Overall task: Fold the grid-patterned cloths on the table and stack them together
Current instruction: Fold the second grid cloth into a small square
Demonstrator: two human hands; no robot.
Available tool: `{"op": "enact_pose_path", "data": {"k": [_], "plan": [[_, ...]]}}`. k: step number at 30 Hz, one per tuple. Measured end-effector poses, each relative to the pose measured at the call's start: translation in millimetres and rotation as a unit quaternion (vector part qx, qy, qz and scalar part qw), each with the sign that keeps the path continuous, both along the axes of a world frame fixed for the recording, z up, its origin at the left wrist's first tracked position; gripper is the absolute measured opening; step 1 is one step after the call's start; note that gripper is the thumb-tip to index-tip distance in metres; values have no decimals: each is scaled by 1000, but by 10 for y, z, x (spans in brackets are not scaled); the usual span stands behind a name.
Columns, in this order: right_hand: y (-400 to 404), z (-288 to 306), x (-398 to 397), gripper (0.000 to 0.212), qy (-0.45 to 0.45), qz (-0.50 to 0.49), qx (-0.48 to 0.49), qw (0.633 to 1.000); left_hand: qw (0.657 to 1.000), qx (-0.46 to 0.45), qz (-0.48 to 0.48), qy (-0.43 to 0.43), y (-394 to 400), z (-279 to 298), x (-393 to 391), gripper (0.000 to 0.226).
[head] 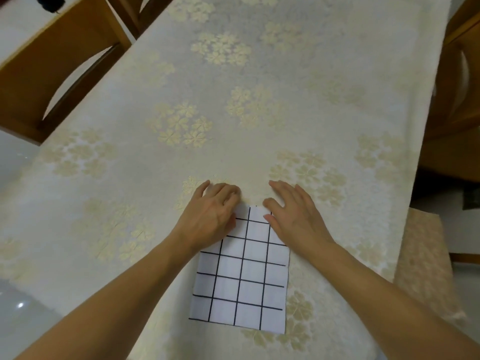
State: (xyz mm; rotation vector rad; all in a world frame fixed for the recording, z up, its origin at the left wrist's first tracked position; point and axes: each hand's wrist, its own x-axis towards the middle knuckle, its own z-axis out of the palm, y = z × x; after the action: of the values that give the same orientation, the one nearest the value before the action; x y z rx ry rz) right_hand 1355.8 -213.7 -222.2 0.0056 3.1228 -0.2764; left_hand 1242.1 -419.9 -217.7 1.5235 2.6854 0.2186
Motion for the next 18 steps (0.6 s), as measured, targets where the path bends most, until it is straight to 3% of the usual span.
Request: {"op": "enact_pose_path", "data": {"k": [5, 15, 18], "plan": [[-17, 79, -125, 30, -84, -17, -60, 995, 999, -2, 18, -36, 72, 0, -48, 42], [29, 98, -236, 29, -161, -4, -79, 984, 999, -15, 25, -38, 136, -20, -55, 29], [5, 87, -213, 24, -148, 18, -72, 986, 999, -13, 14, -38, 126, -6, -60, 31]]}}
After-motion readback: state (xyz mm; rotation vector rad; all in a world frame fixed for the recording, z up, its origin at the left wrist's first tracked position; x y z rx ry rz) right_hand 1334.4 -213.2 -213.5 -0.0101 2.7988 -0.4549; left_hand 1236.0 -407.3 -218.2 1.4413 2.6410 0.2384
